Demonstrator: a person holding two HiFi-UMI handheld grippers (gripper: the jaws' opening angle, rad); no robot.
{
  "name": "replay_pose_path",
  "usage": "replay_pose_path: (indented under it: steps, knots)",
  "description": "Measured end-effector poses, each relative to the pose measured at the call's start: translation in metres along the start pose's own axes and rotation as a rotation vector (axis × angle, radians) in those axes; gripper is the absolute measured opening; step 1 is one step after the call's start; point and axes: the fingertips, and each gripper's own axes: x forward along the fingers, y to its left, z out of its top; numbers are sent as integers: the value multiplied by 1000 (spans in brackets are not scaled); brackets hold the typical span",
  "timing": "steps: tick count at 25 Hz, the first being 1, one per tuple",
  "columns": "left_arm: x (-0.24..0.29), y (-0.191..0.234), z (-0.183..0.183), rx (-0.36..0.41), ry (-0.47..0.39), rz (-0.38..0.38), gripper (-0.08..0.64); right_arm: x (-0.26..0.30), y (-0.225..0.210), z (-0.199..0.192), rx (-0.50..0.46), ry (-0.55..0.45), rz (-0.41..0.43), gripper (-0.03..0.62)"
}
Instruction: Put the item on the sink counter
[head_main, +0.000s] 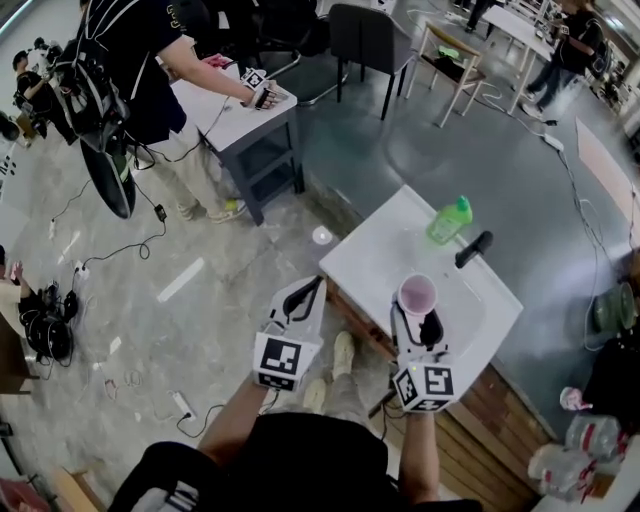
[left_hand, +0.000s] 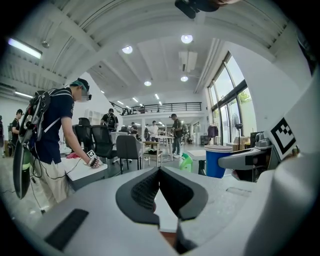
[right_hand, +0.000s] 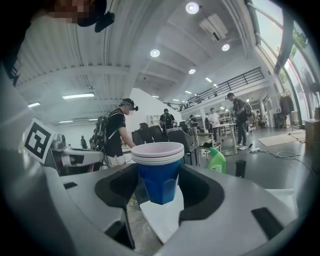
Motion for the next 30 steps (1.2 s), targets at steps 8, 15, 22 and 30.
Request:
replay_pose_path:
  steps: [8, 15, 22, 30]
  knots:
    - [58, 13, -2, -9, 31, 26, 2, 56, -31, 1, 1, 34, 29, 255]
    - [102, 22, -8, -21, 48, 39, 2, 99, -53, -8, 13, 60, 55, 256]
    - [142, 31, -14, -27, 65, 45, 2, 142, -75, -17, 19, 75, 78, 256]
    - [177, 45, -26, -36, 80, 50, 2, 181, -92, -25, 21, 81, 88, 256]
